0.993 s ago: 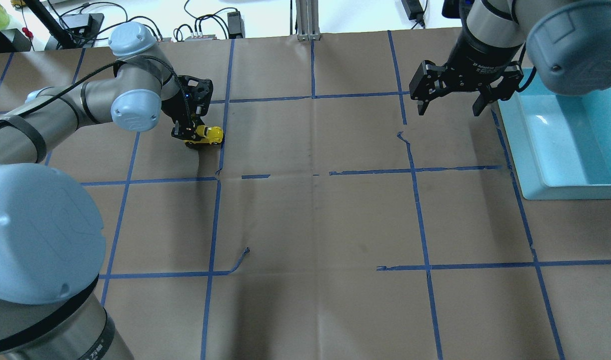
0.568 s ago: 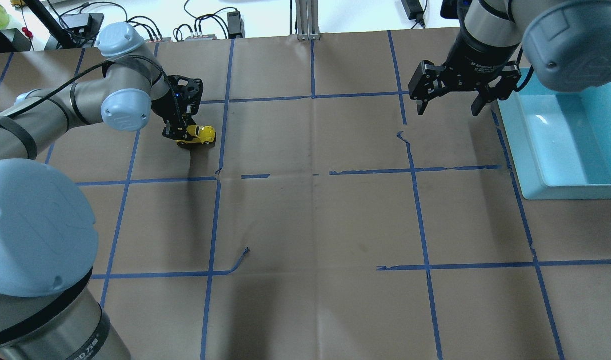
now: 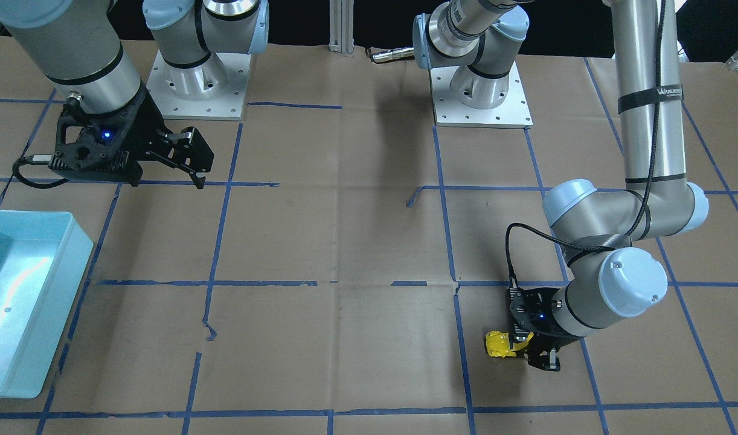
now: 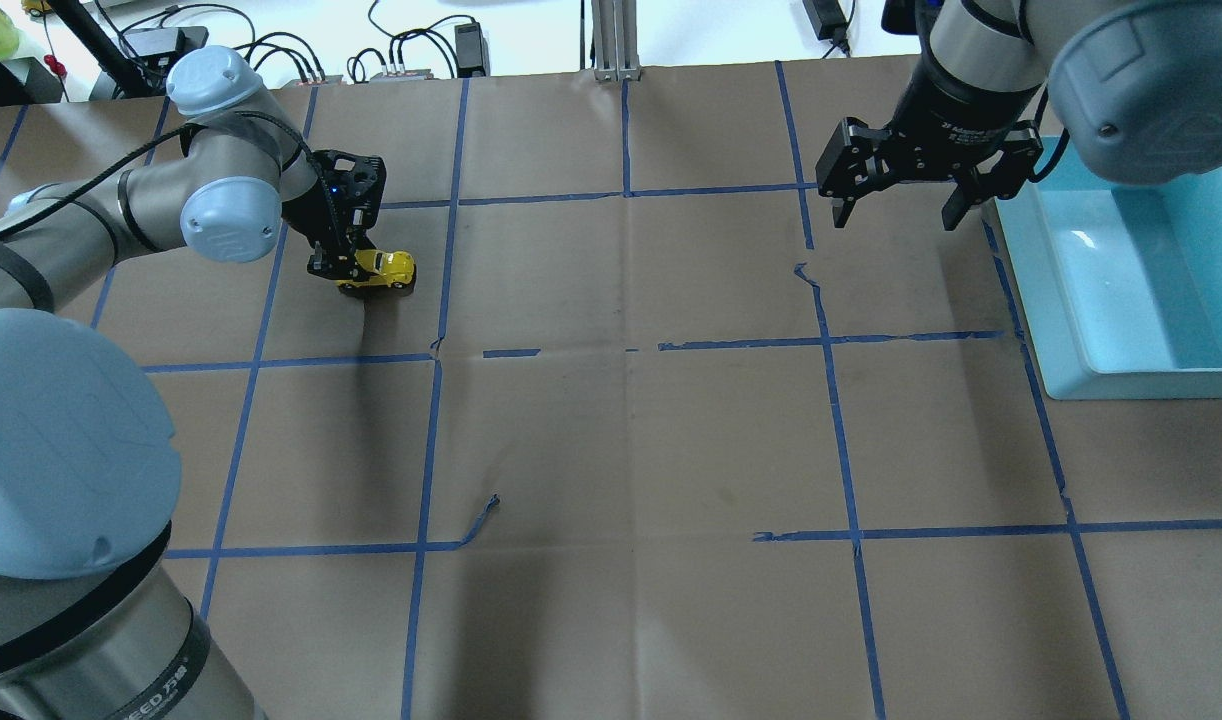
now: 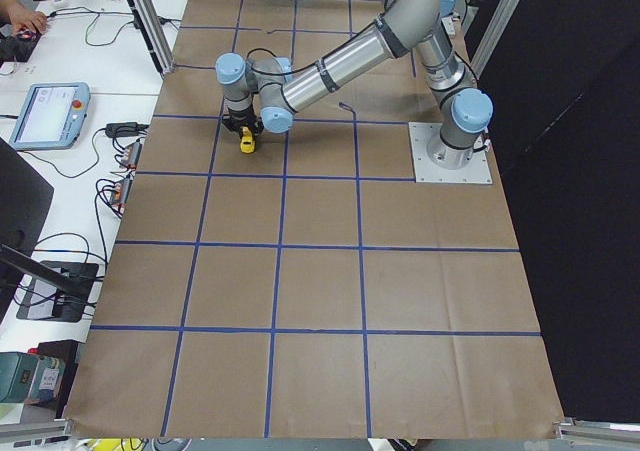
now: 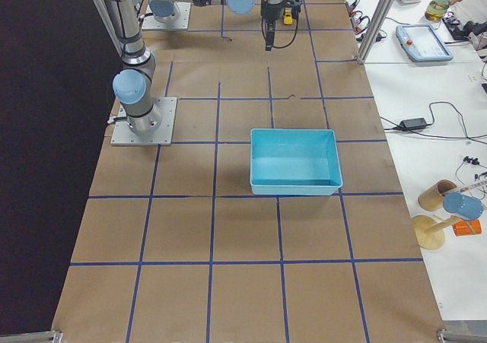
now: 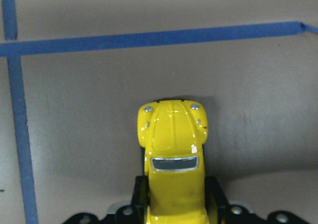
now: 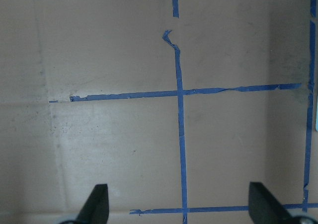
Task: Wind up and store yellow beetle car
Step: 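Pull the pressed car back toward the robot with the left gripper, then open and raise the left gripper, releasing the car to roll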
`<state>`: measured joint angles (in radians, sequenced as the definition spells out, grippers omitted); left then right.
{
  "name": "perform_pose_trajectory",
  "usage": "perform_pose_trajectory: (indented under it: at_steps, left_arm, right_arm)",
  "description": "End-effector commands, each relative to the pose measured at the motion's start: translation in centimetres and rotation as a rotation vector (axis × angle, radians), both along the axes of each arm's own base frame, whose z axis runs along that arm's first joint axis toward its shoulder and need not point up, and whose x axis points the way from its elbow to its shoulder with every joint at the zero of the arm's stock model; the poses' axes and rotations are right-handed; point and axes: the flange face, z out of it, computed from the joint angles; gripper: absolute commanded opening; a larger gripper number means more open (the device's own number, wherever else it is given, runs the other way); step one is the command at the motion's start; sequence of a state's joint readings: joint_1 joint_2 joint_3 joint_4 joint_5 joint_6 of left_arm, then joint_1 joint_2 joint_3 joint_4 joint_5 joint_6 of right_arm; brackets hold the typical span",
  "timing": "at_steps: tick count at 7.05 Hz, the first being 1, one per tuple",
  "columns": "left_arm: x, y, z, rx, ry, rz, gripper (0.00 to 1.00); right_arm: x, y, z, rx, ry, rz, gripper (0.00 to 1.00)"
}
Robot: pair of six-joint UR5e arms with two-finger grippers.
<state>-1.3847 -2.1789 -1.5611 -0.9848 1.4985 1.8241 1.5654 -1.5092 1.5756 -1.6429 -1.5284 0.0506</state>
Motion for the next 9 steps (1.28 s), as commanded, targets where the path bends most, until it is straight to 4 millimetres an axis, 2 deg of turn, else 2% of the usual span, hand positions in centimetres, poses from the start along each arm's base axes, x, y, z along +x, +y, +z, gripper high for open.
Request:
perform_pose_trajectory:
  at_steps: [1, 2, 3, 4, 5, 6, 7, 9]
  left_arm:
    - [0.4, 0.0, -0.1, 0.001, -0.001, -0.008, 0.01]
    - [0.4, 0.0, -0.1, 0.001, -0.003, -0.011, 0.01]
    - [0.3, 0.0, -0.1, 0.001, -0.004, -0.006, 0.11]
    - [0.2, 0.1, 0.1, -0.001, -0.002, -0.009, 0.98]
    - [-0.3, 0.1, 2.2, -0.019, -0.012, 0.001, 0.99]
    - [-1.5, 0.7, 5.5, -0.049, -0.009, 0.051, 0.99]
    - [-3.7, 2.3, 9.9, -0.016, 0.001, 0.117, 0.99]
    - [-10.4, 7.6, 19.7, -0.020, -0.002, 0.405, 0.99]
  right_arm:
    - [0.1, 0.1, 0.2, -0.003, -0.001, -0.002, 1.00]
    - [0.1, 0.1, 0.3, -0.005, -0.002, -0.002, 1.00]
    - [0.2, 0.2, 0.3, -0.006, -0.001, -0.001, 1.00]
    - [0.2, 0.2, 0.1, -0.002, -0.002, -0.001, 1.00]
    - [0.3, 0.2, 0.0, 0.000, -0.002, -0.001, 1.00]
    - [0.3, 0.2, 0.1, -0.002, -0.002, 0.001, 1.00]
    - [0.3, 0.2, 0.1, -0.002, -0.002, 0.001, 1.00]
    - [0.3, 0.1, 0.0, 0.000, -0.002, 0.001, 1.00]
